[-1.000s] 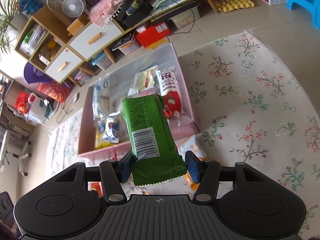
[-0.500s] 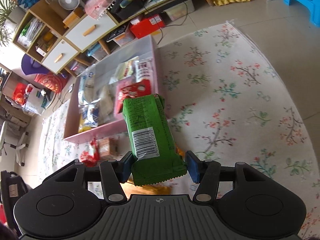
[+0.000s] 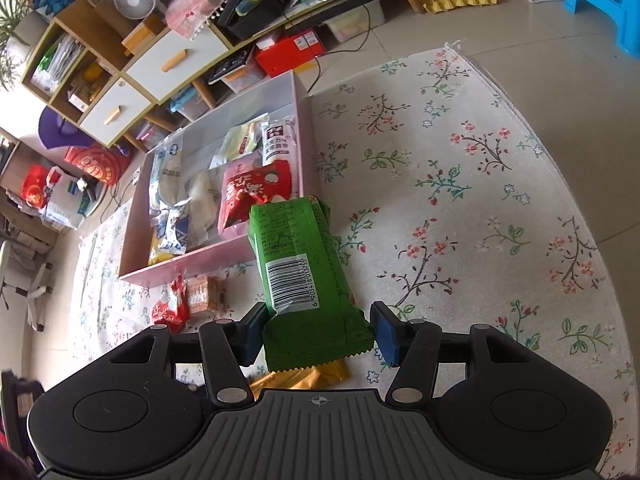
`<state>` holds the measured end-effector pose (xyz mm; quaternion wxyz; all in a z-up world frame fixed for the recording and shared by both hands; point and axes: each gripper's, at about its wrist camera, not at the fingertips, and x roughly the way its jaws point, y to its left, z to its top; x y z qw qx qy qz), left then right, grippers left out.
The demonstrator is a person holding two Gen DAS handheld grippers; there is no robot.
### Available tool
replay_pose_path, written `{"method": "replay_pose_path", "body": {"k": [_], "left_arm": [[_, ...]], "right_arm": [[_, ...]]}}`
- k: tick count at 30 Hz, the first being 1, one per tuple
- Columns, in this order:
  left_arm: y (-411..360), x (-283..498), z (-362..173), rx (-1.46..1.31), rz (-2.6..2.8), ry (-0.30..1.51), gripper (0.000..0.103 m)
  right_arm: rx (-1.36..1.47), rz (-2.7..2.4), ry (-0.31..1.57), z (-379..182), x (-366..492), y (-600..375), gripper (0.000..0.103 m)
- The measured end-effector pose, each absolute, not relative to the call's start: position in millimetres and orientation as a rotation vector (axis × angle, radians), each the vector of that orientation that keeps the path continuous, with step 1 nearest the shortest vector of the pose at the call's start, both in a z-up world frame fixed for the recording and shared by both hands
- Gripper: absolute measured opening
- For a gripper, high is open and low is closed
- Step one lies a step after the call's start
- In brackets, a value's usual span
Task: Organize snacks
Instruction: 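Grasp the gold bar with the left tool while the right tool carries the green pack toward the box, then lower the gold bar and green pack into the pink box and open both tools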
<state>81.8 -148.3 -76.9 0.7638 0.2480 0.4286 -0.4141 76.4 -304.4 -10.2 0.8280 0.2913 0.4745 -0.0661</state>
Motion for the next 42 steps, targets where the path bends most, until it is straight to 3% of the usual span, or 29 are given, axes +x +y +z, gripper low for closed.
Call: {"method": "replay_pose_path", "body": {"k": [1,5,23,42], "left_arm": [[-147,83,-77,0.514,-0.897,0.940,0.026],[-133,88,-72,0.398,-0.883,0.996,0.023],[-88,127,-11,0.079,-0.780,0.891,0.023],[-92,219,-29,-0.060,-0.548,0.817,0.024]], "right_arm": [[0.618,-0.137,1.007,-10,76,-303,0.055],[0.617,-0.135,1.000,-7,75,-300,0.054],[0.716,-0.097,0.916,15,97,-292,0.054],[0.704,-0.122,0.852,-12,191,-288,0.055]]}}
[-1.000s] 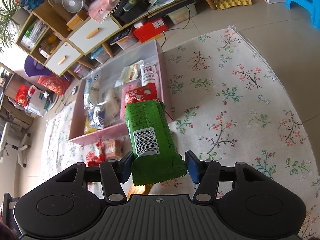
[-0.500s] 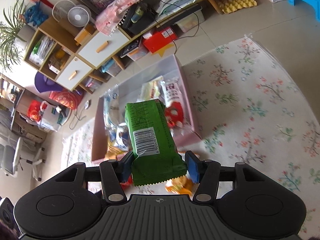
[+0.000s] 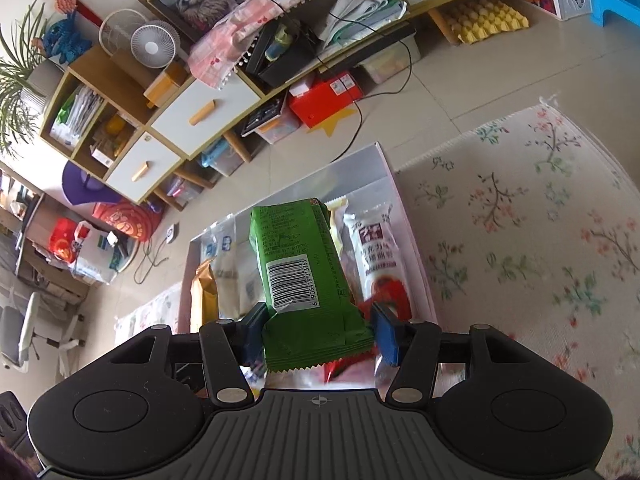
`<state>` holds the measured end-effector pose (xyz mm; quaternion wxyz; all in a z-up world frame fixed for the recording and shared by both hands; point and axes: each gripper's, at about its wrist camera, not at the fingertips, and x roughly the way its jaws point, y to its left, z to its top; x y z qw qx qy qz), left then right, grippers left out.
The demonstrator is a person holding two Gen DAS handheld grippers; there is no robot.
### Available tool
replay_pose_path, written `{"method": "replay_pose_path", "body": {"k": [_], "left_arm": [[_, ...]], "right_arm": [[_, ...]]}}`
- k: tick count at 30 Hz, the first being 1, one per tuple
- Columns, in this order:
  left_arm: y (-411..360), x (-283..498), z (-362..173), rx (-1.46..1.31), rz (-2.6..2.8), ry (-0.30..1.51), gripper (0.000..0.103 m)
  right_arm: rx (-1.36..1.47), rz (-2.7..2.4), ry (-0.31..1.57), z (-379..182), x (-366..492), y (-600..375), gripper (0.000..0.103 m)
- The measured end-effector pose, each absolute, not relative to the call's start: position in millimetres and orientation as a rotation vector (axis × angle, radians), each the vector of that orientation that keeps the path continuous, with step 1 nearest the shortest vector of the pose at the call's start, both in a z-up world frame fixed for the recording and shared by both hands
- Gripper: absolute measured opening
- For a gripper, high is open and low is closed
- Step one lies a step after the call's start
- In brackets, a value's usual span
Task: Organize snacks
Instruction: 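Lower the gold bar and green pack into the pink box and open both tools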
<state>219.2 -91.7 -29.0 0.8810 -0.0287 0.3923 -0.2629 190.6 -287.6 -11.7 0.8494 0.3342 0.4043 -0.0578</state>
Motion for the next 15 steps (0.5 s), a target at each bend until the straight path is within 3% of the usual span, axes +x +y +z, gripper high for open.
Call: {"method": "replay_pose_path", "body": {"k": [5,7,12,15], "left_arm": [[-90.5,220.8,-30.3,-0.053,-0.547,0.812,0.026],[-90.3,220.8,-30.0,-0.053,-0.546,0.799,0.031],[-91.1,217.3,-25.1,-0.032,-0.556,0.787,0.059],[-91.4,216.7,-22.1,-0.026,-0.558,0.802,0.066]], "right_arm": [[0.672,-0.128,0.830,-14.2,197.7,-288.6,0.055],[0.676,-0.120,0.820,-13.4,198.1,-289.2,0.057],[0.696,-0.111,0.808,-10.1,196.2,-290.1,0.070],[0.696,-0.111,0.811,-6.0,192.0,-289.6,0.071]]}}
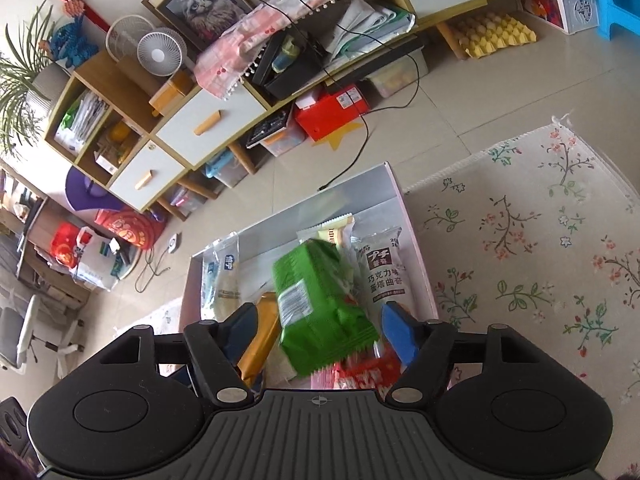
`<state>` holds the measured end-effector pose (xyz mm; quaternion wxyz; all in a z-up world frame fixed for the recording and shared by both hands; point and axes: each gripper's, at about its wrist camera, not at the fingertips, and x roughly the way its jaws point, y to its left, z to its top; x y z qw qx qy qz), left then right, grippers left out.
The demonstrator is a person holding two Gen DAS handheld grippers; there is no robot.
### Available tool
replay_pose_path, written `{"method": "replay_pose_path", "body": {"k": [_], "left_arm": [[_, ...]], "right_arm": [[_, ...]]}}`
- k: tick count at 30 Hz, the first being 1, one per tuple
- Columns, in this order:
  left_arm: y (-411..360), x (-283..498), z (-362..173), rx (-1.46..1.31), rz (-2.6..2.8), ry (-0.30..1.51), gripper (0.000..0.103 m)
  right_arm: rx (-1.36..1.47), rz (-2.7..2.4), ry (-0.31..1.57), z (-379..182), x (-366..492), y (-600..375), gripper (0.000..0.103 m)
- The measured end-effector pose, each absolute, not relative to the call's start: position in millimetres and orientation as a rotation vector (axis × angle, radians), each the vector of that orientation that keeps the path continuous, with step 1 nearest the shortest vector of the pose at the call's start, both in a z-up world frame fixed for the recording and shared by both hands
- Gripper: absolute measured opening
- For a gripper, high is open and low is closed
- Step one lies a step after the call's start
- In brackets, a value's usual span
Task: Organize snacks
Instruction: 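Lower the gold bar and green pack into the pink box and open both tools, then withdraw both tools from the box toward the remaining snacks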
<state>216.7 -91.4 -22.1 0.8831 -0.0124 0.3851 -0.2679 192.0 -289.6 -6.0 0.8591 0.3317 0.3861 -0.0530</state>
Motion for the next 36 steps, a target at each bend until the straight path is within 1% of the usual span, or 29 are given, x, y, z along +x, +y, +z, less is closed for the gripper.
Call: {"method": "replay_pose_path", "body": {"k": [2,4,6,8,11,13,15,17,23,36], "left_arm": [[-89,213,-18,-0.023,-0.555,0.802,0.072],[-88,211,-15,-0.016,-0.555,0.802,0.074],[-86,207,-10,-0.006,-0.552,0.803,0.084],[-82,201,-5,0.007,-0.546,0.802,0.089],[-78,193,-1,0.027,-0.541,0.816,0.094],[-75,187,2,0.043,-0.534,0.825,0.095],[-72,180,4,0.061,-0.529,0.831,0.098],[-68,173,6,0.078,-0.524,0.837,0.099],[-57,150,9,0.125,-0.500,0.854,0.103],[-29,111,8,0.151,-0.486,0.861,0.103]], "right_arm": [[0.700,-0.119,0.813,-4,187,-290,0.074],[0.700,-0.127,0.816,0,182,-290,0.075],[0.700,-0.135,0.821,4,176,-290,0.076],[0.697,-0.140,0.827,6,170,-290,0.080],[0.684,-0.147,0.836,10,158,-287,0.081],[0.674,-0.151,0.843,13,149,-284,0.082],[0.662,-0.153,0.848,16,141,-279,0.084],[0.642,-0.159,0.856,19,132,-274,0.086],[0.568,-0.145,0.877,27,105,-255,0.087],[0.455,-0.109,0.897,26,62,-222,0.087]]}}
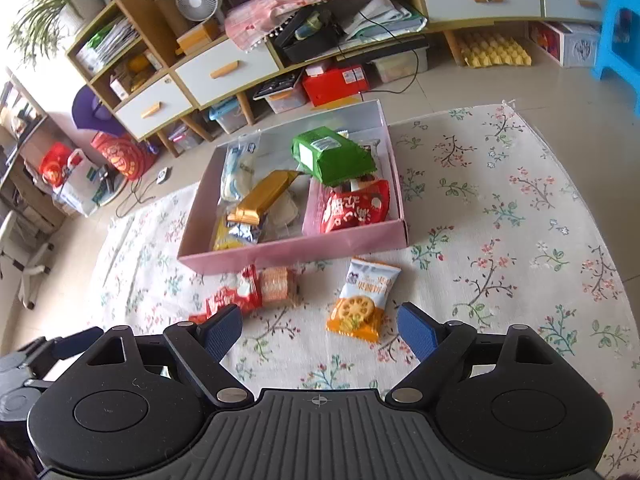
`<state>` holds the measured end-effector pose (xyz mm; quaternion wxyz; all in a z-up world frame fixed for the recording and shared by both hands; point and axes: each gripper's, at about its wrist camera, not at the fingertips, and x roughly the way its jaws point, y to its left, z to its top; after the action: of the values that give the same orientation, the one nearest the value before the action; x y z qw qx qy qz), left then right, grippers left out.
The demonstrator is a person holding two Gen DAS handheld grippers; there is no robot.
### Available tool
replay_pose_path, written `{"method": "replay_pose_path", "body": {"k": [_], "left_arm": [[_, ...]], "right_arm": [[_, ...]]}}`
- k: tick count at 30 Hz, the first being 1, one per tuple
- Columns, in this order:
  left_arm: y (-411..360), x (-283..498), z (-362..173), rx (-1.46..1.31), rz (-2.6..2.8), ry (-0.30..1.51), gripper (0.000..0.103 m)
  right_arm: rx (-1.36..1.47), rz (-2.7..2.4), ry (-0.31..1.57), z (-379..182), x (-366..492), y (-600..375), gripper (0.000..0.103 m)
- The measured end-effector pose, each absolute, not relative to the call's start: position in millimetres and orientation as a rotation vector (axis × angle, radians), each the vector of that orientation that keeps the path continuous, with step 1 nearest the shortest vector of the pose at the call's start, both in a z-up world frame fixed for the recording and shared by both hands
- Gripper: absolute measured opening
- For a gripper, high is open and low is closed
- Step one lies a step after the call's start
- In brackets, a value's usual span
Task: Organize snacks
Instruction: 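Withdraw both tools from the box toward the remaining snacks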
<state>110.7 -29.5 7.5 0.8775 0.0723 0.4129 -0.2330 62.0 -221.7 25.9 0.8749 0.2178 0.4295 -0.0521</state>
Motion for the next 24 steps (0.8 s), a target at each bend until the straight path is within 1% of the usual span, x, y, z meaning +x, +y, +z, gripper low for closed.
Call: {"method": "replay_pose_path", "body": {"k": [7,13,24], "left_arm": [[-9,103,-7,0.130,-0.486,0.844,0.103],[6,101,-25,0.195,-0.482,0.812,0.103],[10,109,-65,0.334,-0.517,0.788,0.103]], "right_arm": [[0.404,-0.106,0.911,9,50,-213,0.088],[0.363,-0.138,0.939,-5,47,-222,0.088],[0.249,-0.160,0.990,-31,46,-225,0.088]]}}
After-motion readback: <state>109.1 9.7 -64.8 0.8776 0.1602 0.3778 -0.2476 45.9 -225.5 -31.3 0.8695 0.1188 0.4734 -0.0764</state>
